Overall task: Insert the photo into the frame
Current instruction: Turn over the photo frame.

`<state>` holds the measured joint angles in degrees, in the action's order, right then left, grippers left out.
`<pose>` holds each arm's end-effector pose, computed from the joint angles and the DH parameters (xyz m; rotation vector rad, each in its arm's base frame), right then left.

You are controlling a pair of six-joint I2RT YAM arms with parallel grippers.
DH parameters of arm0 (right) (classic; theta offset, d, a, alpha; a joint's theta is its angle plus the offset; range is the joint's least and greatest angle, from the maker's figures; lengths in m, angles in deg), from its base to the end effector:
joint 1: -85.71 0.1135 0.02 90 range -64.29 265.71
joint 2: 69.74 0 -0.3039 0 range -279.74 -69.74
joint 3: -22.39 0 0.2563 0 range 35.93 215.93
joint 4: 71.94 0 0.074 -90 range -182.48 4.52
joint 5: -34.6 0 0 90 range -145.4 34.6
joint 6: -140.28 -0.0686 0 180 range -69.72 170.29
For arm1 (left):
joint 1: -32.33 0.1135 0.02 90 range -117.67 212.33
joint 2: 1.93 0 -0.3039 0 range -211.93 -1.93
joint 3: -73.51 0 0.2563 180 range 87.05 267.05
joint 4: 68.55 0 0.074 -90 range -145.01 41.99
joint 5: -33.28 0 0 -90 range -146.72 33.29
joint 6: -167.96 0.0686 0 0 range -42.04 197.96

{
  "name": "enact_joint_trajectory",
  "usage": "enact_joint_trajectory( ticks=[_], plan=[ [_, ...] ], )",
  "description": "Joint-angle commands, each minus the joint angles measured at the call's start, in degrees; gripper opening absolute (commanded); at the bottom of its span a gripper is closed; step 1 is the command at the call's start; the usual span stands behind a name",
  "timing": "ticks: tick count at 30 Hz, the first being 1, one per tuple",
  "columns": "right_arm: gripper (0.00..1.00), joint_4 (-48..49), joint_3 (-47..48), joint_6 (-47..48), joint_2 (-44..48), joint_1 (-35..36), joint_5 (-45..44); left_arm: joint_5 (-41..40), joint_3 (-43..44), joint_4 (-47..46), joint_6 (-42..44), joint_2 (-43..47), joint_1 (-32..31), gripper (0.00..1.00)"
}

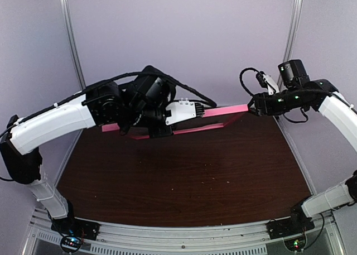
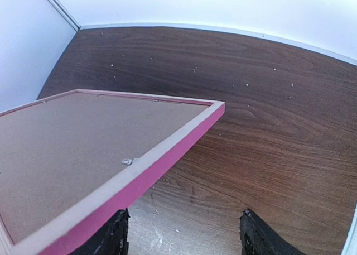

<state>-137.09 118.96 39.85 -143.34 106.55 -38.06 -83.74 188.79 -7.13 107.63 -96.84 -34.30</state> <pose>0.2484 0.1164 0.4114 -0.3702 2.3184 0.6238 0.1826 -0.3440 0.4168 1.4706 1.6385 0.1829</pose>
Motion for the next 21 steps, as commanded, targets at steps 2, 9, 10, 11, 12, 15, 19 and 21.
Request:
enact_joint_trajectory(
  ticks=[2,9,10,11,12,15,19,21],
  plan=[
    [0.71,4.95,0.3,3.45,2.95,-0.19,5.46,3.22,6.27,-1.22,-1.17,5.25,4.05,0.0],
    [0.79,14.33,-6.06,11.57,5.63,0.59,21.17,10.45,10.32,5.21,-3.69,6.29,8.39,0.0],
    [0.8,15.26,-6.65,12.68,5.74,1.01,21.69,11.65,10.94,6.13,-4.09,6.24,8.93,0.0],
    [0.81,15.91,-6.99,13.56,5.63,1.42,22.02,12.87,11.66,7.13,-4.56,6.09,9.46,0.0],
    [0.82,16.34,-7.16,14.38,5.45,1.75,22.62,14.25,12.82,8.13,-5.05,5.92,10.02,0.0],
    [0.83,17.27,-7.18,15.69,4.51,2.71,25.22,18.41,15.63,11.52,-6.62,5.2,11.87,0.0],
    [0.84,21.92,-9.42,17.97,4.52,5.56,24.87,22.95,18.11,15.65,-8.15,4.59,13.75,0.0],
    [0.84,23.22,-9.63,19.02,4.09,6.29,25.0,25.66,19.01,17.55,-8.72,4.33,14.7,0.0]
  ],
)
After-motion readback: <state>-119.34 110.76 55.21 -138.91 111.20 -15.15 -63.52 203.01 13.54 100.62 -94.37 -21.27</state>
